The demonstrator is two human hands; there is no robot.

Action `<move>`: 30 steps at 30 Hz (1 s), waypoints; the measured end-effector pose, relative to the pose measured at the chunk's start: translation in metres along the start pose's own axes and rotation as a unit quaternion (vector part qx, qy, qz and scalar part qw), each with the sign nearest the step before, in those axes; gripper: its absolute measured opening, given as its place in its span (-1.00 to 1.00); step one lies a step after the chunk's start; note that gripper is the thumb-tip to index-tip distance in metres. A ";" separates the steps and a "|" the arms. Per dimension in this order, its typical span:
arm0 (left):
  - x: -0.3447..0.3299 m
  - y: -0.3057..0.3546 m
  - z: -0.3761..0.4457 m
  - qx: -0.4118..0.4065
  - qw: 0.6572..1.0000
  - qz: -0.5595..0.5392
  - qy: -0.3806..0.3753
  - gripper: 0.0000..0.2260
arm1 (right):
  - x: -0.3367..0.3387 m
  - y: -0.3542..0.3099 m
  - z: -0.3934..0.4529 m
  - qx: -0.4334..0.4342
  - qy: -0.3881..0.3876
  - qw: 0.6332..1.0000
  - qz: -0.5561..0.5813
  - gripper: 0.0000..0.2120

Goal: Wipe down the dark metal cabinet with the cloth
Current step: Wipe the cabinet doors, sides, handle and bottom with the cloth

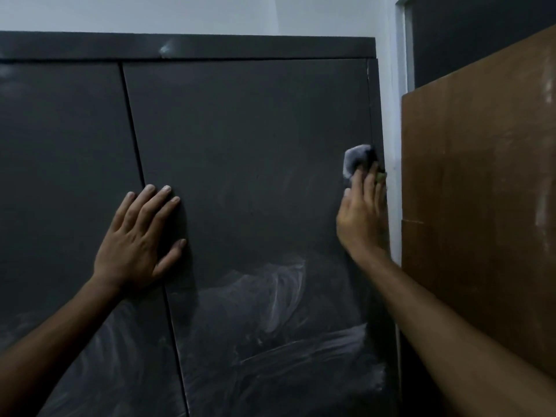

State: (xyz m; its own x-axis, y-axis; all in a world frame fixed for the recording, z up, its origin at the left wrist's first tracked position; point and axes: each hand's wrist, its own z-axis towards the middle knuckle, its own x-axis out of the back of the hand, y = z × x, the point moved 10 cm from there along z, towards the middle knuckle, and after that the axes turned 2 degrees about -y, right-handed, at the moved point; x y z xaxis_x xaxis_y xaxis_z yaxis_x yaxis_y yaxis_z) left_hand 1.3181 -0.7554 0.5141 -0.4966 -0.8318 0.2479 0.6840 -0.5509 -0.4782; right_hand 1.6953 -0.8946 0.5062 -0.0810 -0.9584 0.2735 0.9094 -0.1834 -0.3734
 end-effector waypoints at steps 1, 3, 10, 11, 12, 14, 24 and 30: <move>0.000 0.000 0.000 -0.001 1.000 -0.001 0.000 -0.27 | -0.006 -0.011 -0.010 0.041 -0.004 0.999 -0.007 -0.48; 0.000 -0.001 0.000 -0.003 1.000 -0.002 0.000 -0.27 | -0.023 -0.017 -0.056 0.131 -0.051 0.989 -0.037 -0.49; -0.001 -0.001 0.000 -0.003 1.000 0.001 0.003 -0.27 | 0.004 0.028 0.002 -0.027 0.001 0.999 0.020 -0.47; -0.001 0.000 0.000 -0.003 1.000 0.001 0.002 -0.27 | 0.006 0.019 0.014 -0.034 0.012 0.999 0.026 -0.48; -0.001 0.000 0.000 -0.004 1.000 0.000 0.001 -0.27 | 0.004 0.008 0.015 -0.016 0.015 1.000 0.018 -0.49; 0.000 0.000 -0.001 -0.007 1.000 -0.003 0.004 -0.28 | -0.011 -0.009 -0.015 0.086 -0.017 0.996 -0.022 -0.48; -0.004 0.000 -0.001 -0.003 1.000 0.000 0.000 -0.27 | 0.003 -0.019 0.010 0.036 0.019 0.999 -0.006 -0.47; -0.002 -0.002 0.001 -0.006 1.000 0.004 -0.004 -0.27 | -0.032 -0.028 -0.087 0.336 -0.069 0.938 -0.061 -0.44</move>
State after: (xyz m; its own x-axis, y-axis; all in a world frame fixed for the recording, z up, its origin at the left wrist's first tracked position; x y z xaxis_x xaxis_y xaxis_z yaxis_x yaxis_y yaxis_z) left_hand 1.3185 -0.7528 0.5152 -0.4870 -0.8369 0.2498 0.6815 -0.5430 -0.4906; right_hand 1.6369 -0.8782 0.4304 -0.1894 -0.8933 0.4077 0.9525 -0.0663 0.2971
